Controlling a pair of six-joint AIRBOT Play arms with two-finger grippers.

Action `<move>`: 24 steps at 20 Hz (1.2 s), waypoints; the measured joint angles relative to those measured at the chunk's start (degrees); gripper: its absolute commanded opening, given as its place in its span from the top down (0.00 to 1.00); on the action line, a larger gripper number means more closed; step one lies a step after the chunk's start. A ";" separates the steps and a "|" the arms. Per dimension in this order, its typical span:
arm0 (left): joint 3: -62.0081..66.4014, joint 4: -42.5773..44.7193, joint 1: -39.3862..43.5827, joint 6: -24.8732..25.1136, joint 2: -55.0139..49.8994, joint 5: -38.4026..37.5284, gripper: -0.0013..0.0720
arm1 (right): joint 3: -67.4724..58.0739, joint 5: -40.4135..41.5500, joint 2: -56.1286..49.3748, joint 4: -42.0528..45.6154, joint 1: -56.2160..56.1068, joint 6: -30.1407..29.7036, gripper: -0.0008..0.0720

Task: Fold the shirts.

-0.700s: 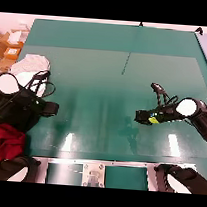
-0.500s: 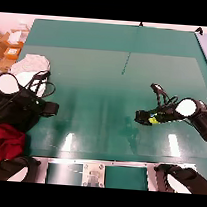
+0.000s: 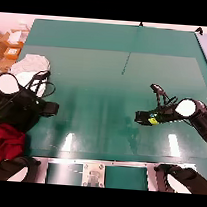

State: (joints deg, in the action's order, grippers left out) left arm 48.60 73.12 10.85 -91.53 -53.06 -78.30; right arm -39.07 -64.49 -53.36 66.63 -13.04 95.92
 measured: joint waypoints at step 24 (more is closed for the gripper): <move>35.60 30.40 -20.96 4.63 -35.56 31.43 0.00 | 0.04 3.61 0.00 0.00 0.00 0.02 0.39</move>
State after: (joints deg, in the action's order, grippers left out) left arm 84.20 103.53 -10.11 -86.89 -88.62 -46.87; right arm -39.03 -60.88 -53.36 66.63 -13.04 95.94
